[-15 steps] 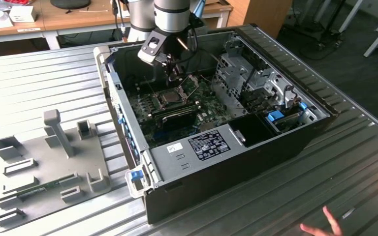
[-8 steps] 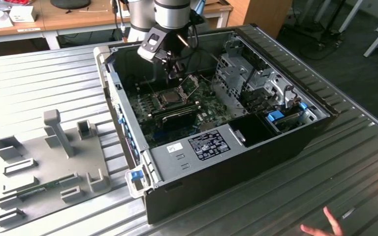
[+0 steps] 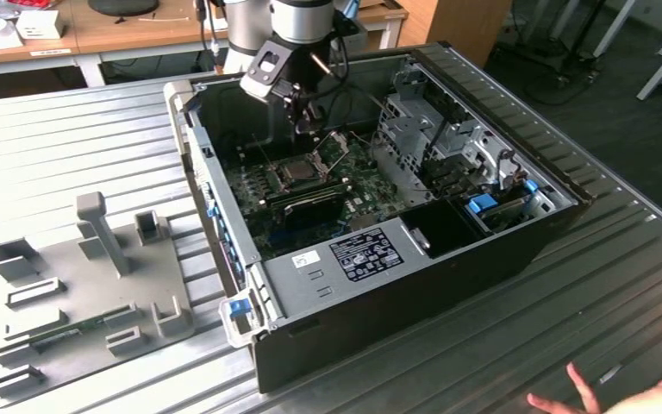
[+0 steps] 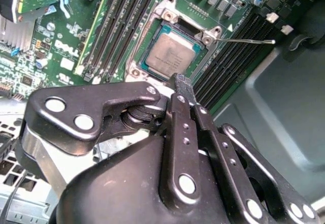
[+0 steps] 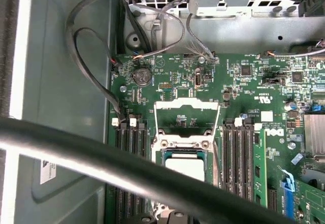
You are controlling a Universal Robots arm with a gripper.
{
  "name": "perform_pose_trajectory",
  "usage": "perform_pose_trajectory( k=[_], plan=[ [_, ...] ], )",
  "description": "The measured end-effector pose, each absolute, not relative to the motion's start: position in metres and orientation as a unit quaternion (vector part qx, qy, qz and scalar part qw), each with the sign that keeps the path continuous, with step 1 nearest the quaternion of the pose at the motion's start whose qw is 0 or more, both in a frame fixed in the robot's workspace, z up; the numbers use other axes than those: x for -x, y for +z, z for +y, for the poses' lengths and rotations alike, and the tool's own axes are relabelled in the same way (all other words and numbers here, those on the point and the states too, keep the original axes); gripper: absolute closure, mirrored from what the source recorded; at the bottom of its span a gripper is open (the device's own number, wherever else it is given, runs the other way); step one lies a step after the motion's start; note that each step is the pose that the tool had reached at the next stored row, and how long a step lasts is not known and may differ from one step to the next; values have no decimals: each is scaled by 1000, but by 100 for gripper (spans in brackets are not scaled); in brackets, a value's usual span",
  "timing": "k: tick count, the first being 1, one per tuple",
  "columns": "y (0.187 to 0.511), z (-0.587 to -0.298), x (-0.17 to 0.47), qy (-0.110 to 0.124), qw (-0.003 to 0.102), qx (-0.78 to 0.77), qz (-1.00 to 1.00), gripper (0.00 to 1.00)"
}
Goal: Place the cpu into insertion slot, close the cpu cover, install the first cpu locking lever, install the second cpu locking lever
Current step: 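Close the cpu cover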
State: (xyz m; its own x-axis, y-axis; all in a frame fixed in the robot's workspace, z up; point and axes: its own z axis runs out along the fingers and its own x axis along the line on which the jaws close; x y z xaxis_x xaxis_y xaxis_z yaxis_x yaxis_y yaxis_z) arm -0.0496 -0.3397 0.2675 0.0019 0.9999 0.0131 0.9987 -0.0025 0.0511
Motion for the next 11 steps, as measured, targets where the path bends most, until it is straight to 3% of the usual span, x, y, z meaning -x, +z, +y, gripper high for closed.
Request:
perform_pose_trajectory(
  k=[11],
  plan=[
    [277, -340, 50, 22, 12, -708, 706, 89]
  ],
)
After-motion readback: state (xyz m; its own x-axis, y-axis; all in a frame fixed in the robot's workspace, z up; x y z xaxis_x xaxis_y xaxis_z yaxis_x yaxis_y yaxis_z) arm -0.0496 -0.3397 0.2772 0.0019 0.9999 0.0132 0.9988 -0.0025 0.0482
